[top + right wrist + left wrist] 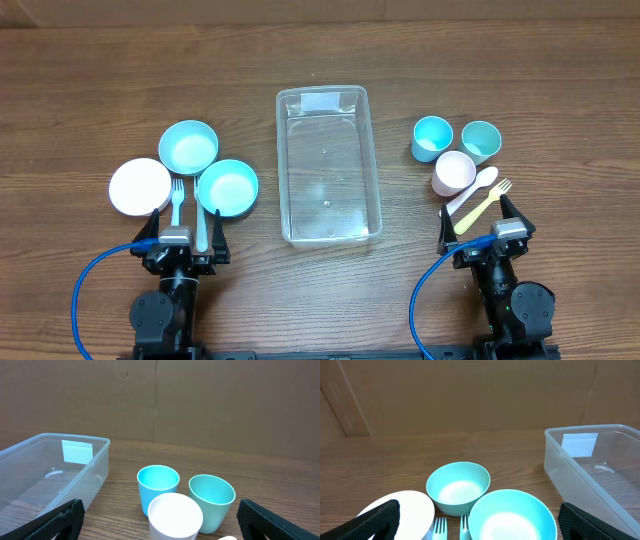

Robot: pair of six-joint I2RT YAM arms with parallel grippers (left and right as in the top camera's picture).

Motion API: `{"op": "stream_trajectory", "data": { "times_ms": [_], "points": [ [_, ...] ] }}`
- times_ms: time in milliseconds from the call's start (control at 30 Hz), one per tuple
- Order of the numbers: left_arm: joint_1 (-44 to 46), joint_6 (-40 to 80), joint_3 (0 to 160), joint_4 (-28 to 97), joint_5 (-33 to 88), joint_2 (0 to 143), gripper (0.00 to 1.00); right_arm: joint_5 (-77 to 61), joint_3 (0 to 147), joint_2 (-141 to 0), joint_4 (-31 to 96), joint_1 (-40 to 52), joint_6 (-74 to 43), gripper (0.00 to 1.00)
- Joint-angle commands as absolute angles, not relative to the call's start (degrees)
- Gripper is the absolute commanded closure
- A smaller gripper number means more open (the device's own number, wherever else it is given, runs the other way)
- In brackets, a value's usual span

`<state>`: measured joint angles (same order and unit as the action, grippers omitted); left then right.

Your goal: Pack container

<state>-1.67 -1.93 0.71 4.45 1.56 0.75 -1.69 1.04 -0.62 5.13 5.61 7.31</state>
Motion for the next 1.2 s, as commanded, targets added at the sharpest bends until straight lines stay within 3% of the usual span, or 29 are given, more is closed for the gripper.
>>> {"op": "stream_trajectory", "data": {
  "times_ms": [0, 1167],
  "points": [
    [-2.2, -2.8, 0.3, 4.2, 2.4, 0.3, 0.0, -2.1, 0.4, -0.2, 4.7, 5.2, 7.3, 0.0],
    [-2.2, -2.8, 0.3, 4.2, 2.4, 0.3, 0.0, -0.8, 0.4, -0.2, 4.7, 5.2, 7.6, 0.0]
  ]
}}
